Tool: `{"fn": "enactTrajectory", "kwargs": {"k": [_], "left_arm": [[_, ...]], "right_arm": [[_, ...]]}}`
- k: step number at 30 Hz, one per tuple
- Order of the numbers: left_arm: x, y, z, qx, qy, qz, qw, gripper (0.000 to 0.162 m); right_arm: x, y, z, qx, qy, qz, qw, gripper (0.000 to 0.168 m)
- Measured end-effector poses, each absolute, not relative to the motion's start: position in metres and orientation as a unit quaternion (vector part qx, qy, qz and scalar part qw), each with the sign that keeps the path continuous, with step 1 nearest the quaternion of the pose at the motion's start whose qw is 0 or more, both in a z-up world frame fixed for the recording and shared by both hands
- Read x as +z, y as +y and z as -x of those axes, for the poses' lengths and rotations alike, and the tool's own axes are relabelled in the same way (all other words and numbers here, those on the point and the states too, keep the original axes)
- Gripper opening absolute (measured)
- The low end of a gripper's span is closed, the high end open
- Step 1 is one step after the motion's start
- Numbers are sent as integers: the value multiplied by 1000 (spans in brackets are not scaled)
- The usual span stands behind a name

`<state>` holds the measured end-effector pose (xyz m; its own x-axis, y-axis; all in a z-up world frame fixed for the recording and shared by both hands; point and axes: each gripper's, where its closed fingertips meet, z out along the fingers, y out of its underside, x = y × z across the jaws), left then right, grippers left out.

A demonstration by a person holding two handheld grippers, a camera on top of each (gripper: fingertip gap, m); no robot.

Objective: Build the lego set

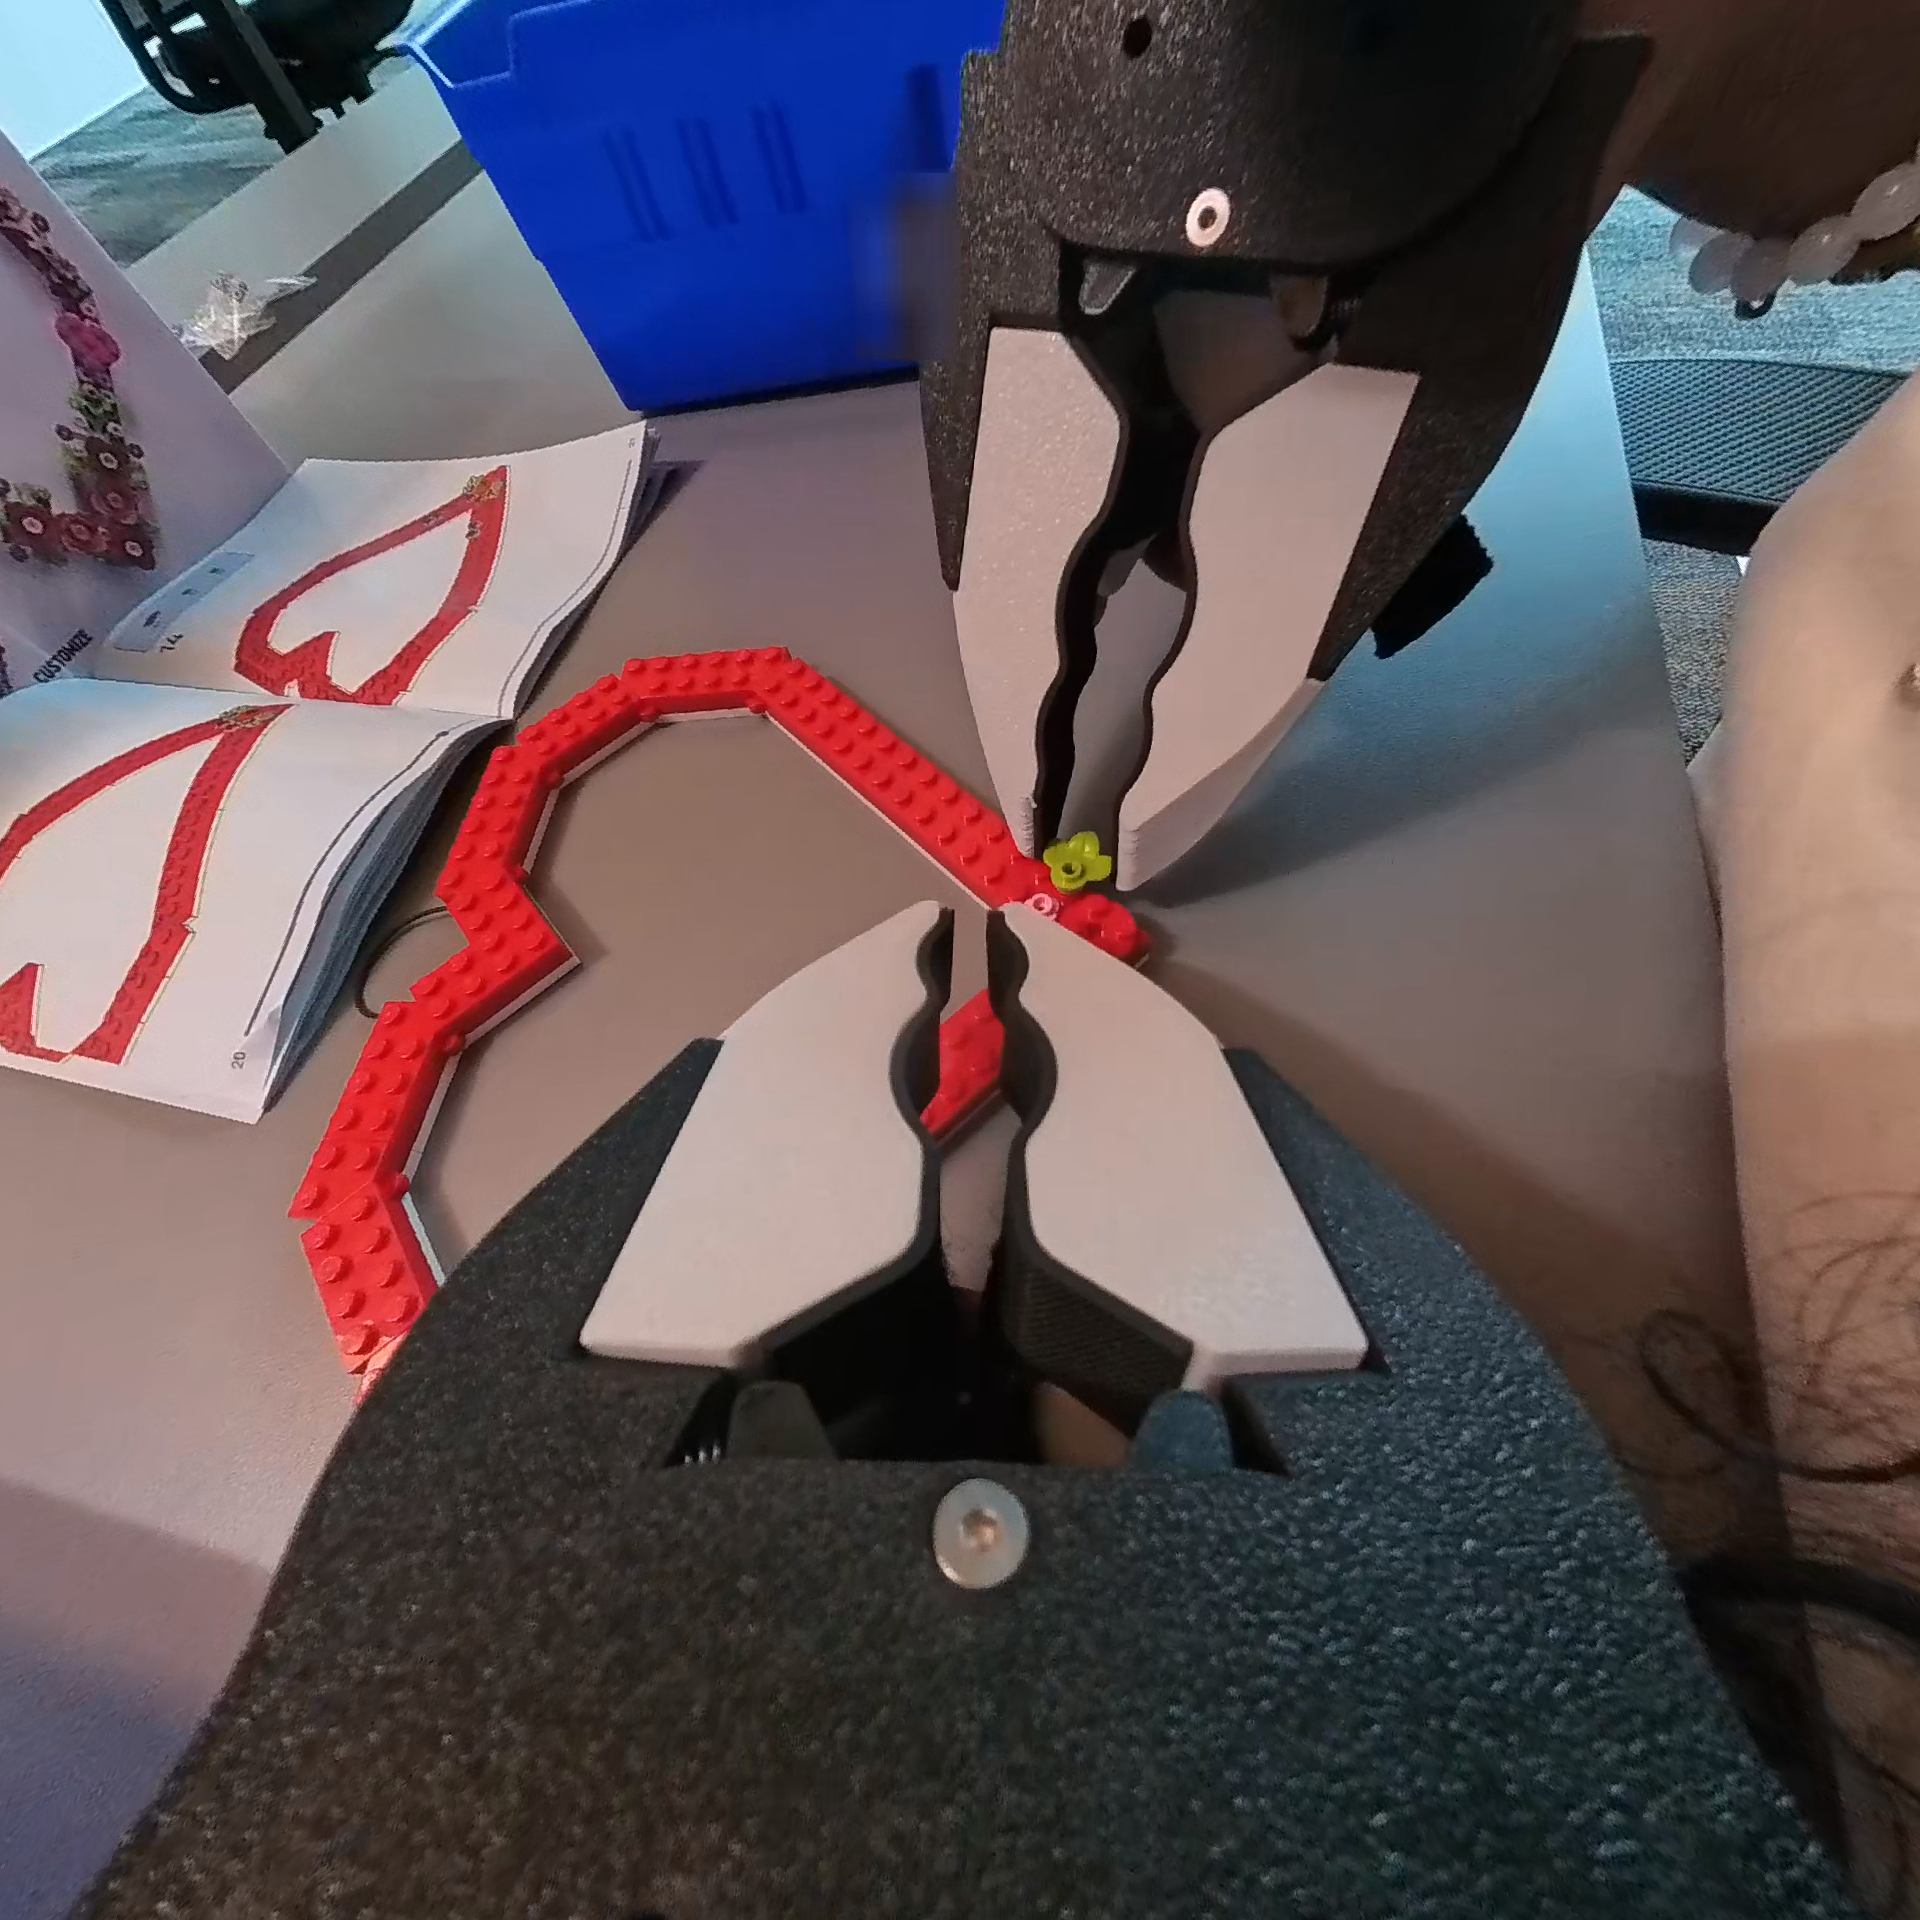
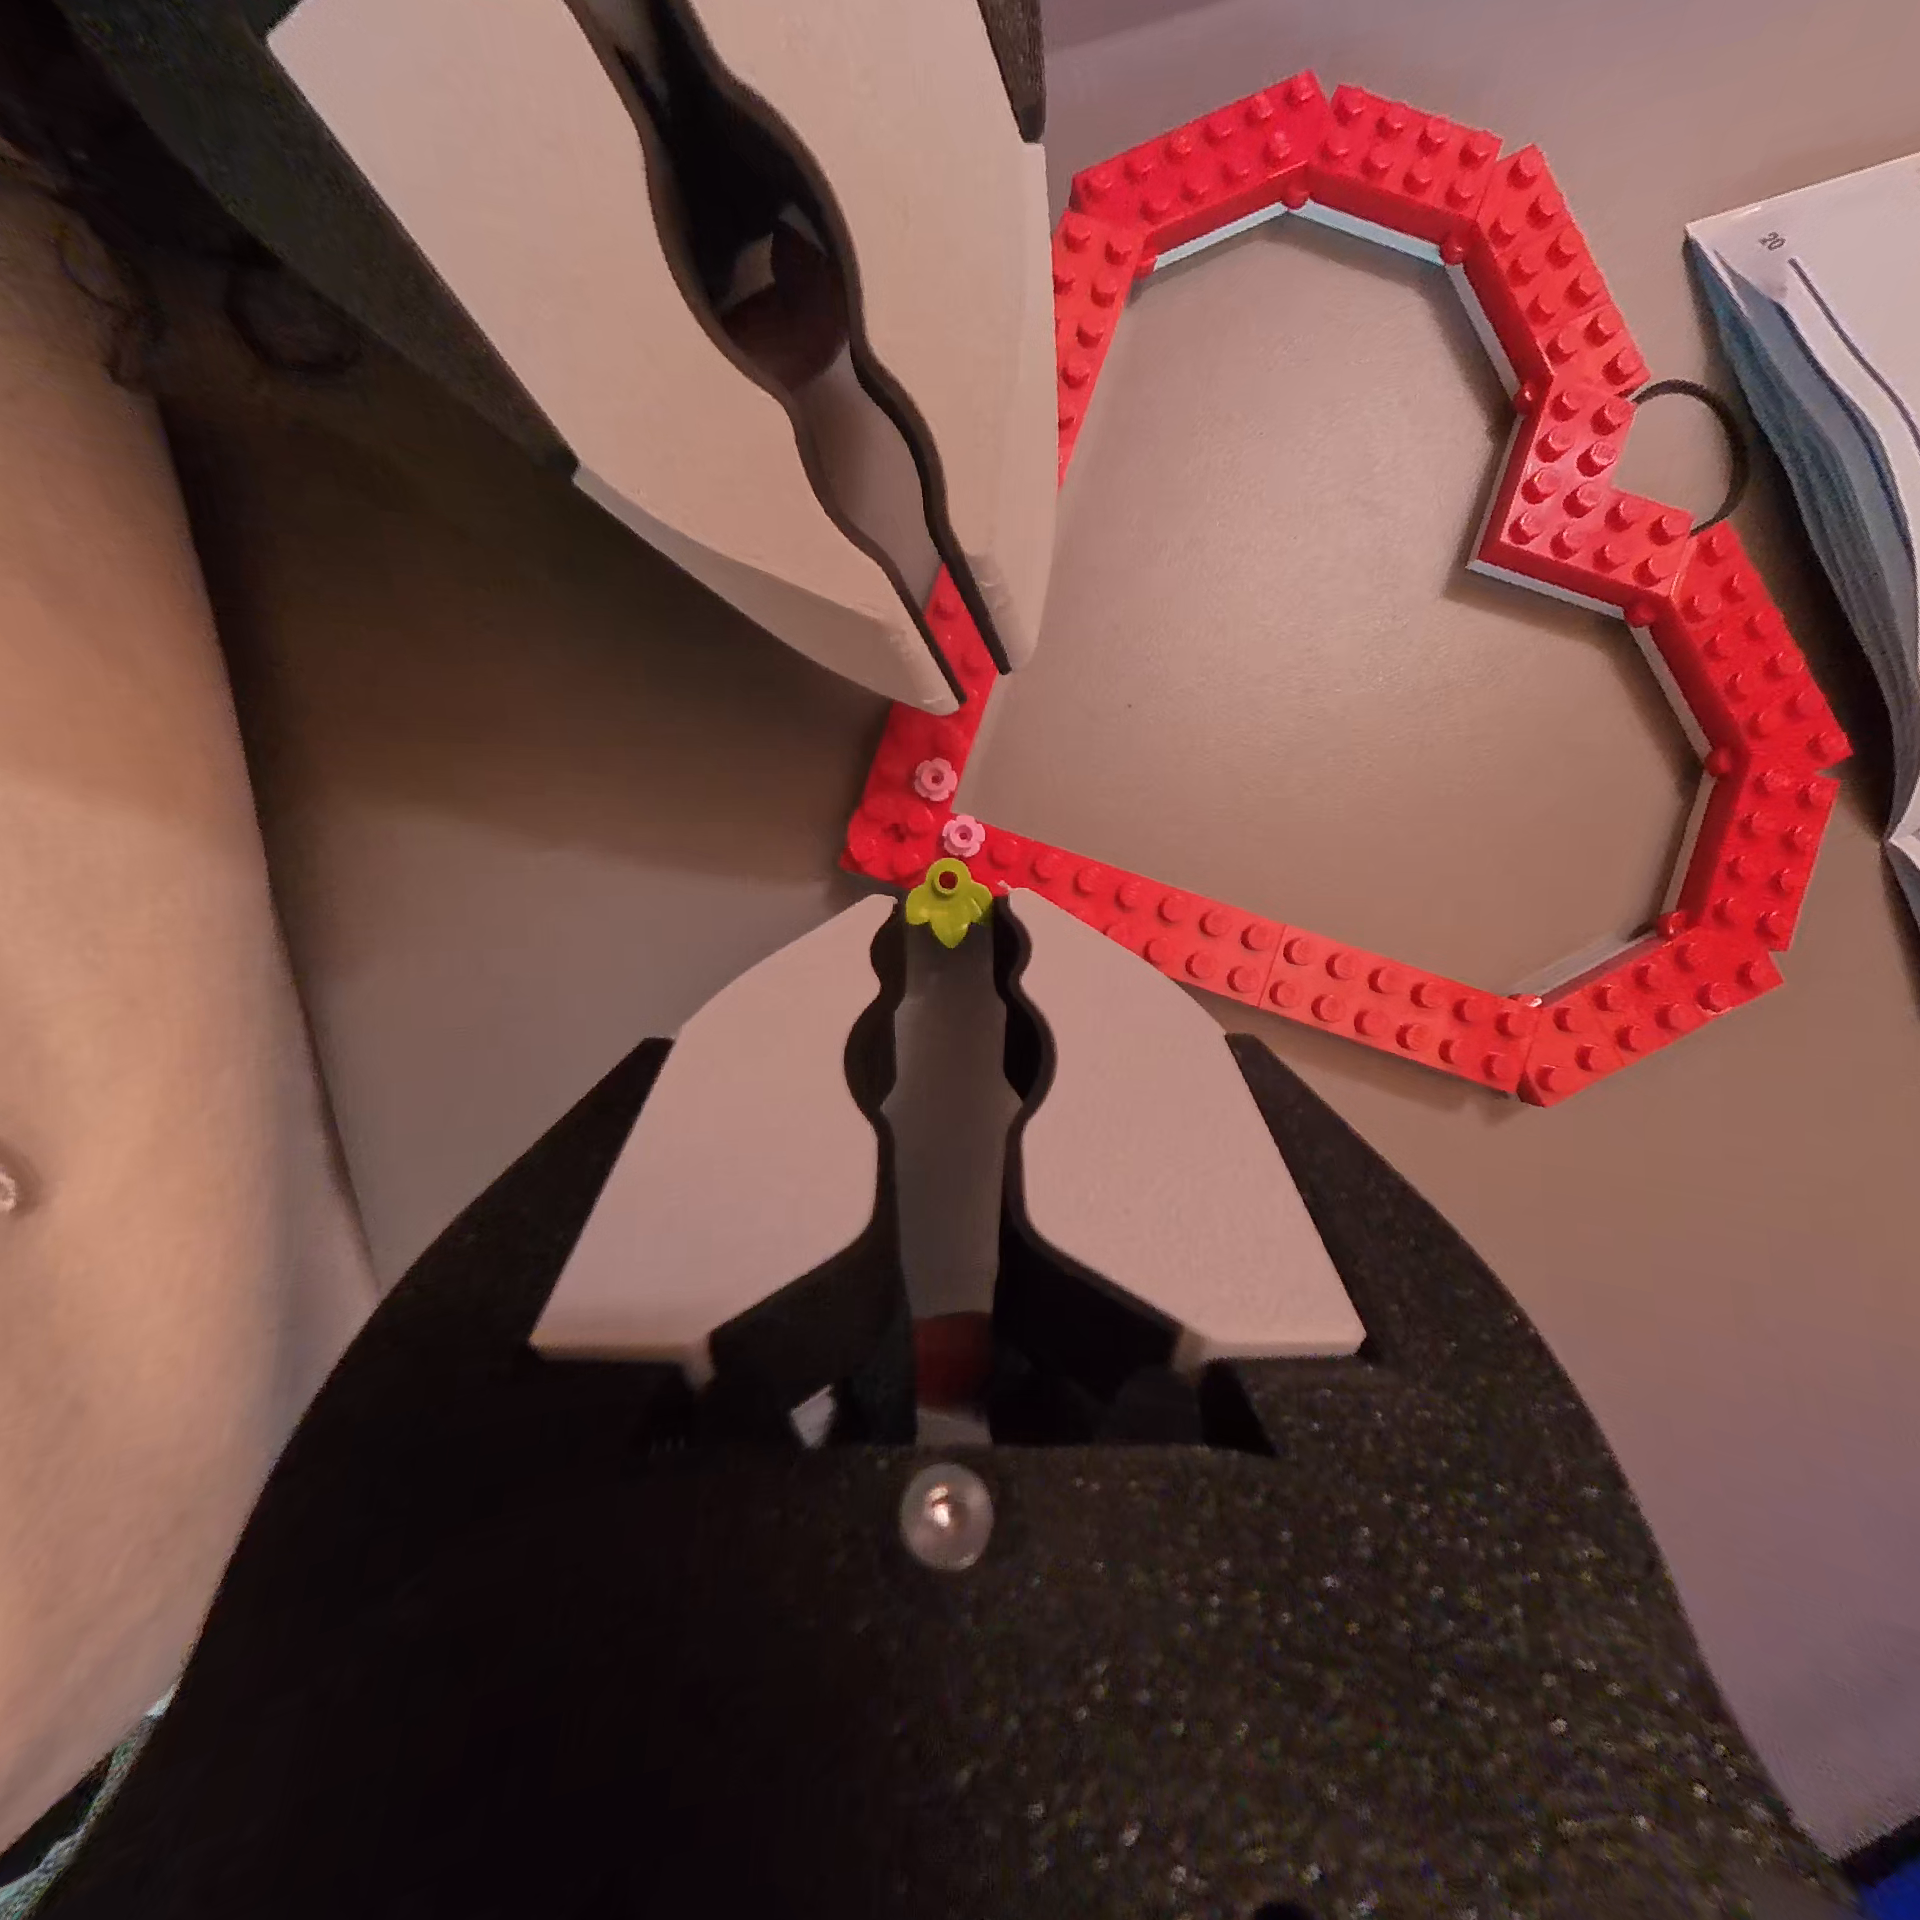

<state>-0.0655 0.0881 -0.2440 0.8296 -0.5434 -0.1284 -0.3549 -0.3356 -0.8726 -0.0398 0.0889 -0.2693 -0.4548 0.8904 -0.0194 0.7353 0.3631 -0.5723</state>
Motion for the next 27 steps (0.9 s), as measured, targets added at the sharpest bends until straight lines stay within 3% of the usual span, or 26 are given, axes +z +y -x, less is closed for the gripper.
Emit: {"fn": "enactTrajectory", "kwargs": {"k": [17,27], "left_arm": [[-250,94,68,-111,254,832,480,4],[-238,94,43,-233,261,809,472,0]], "right_arm": [[-270,88,39,250,-795,535,138,16],[-270,87,40,234,-791,550,130,16]]}}
